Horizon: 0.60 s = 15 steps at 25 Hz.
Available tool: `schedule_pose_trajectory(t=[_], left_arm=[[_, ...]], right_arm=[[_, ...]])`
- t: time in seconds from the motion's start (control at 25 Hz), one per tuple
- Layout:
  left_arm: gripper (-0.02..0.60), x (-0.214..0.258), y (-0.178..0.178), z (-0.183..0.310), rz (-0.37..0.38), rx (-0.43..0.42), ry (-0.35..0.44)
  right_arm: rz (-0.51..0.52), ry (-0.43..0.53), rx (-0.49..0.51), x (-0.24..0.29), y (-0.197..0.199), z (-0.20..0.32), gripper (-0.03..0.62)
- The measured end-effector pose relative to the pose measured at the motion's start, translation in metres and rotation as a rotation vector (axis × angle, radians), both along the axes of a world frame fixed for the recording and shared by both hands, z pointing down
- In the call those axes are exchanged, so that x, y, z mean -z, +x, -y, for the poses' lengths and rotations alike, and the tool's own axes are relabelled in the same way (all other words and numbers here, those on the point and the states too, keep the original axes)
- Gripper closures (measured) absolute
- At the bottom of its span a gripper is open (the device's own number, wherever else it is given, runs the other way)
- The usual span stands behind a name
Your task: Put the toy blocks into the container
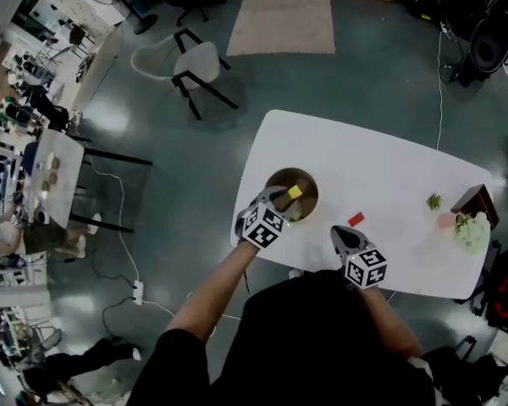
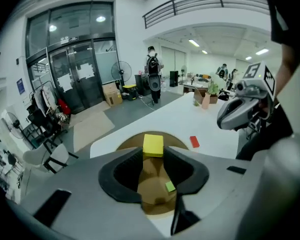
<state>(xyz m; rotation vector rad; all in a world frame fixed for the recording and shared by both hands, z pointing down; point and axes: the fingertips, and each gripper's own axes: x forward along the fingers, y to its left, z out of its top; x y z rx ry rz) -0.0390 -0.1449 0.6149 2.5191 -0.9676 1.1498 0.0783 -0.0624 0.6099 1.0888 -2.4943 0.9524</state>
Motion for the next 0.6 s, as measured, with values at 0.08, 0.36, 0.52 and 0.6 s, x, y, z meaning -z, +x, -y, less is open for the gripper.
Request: schedule_pose_trajectory(t=[0.08, 0.36, 0.52, 0.6], left_arm=[[0.459, -0.005, 0.003, 0.005, 0.024, -0.031, -0.022], [0.459, -0.042, 0.014, 0.005, 0.133, -0.148, -0.181], [0.459, -0.064, 0.018, 0.009, 0.171, -0.178, -0.255], [0.459, -0.074, 0.018, 0.013, 0.204, -0.180, -0.275]], right_arm=[[0.009, -0.001, -0.006, -0.001, 0.003, 0.005, 0.594], [0.026, -0.023, -0.050, -0.012, 0.026, 0.016, 0.594], [0.023, -0.036, -0.074, -0.018, 0.040, 0.022, 0.594], [0.021, -0.039, -0.089, -0.022, 0.049, 0.026, 0.594]])
